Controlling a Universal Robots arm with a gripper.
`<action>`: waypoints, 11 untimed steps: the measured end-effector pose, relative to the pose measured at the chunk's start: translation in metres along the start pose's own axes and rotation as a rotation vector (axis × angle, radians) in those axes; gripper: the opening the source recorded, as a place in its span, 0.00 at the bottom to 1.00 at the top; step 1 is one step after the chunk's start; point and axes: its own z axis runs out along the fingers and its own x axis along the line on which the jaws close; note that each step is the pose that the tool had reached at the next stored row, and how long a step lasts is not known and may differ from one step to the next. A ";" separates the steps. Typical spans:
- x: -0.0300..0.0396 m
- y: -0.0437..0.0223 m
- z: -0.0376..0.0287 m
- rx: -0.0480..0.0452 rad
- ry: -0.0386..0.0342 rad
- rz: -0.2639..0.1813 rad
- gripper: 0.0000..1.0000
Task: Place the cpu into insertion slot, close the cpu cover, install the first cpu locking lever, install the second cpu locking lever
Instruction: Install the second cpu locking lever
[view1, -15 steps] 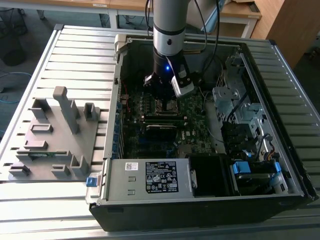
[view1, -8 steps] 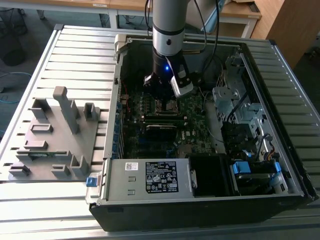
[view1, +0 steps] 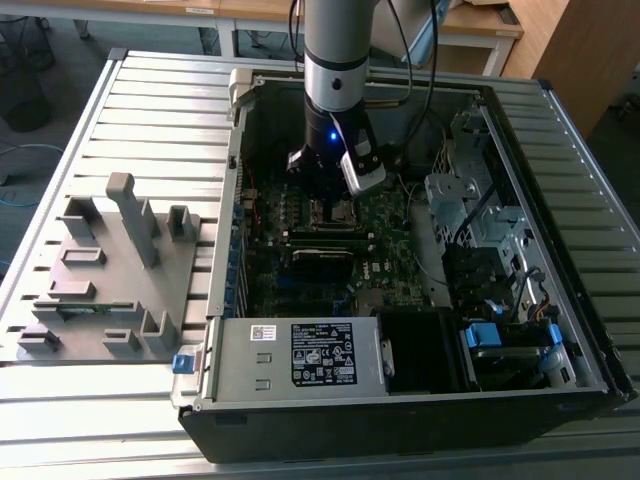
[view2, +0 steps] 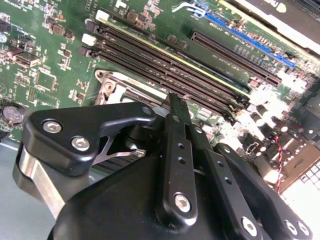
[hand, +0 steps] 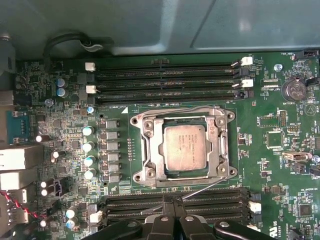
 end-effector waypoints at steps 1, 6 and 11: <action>0.0009 -0.0001 0.0000 0.0005 -0.0001 -0.002 0.10; 0.0010 0.0000 0.0008 0.0007 -0.0002 -0.003 0.10; 0.0011 0.0000 0.0021 0.0020 -0.0002 -0.003 0.10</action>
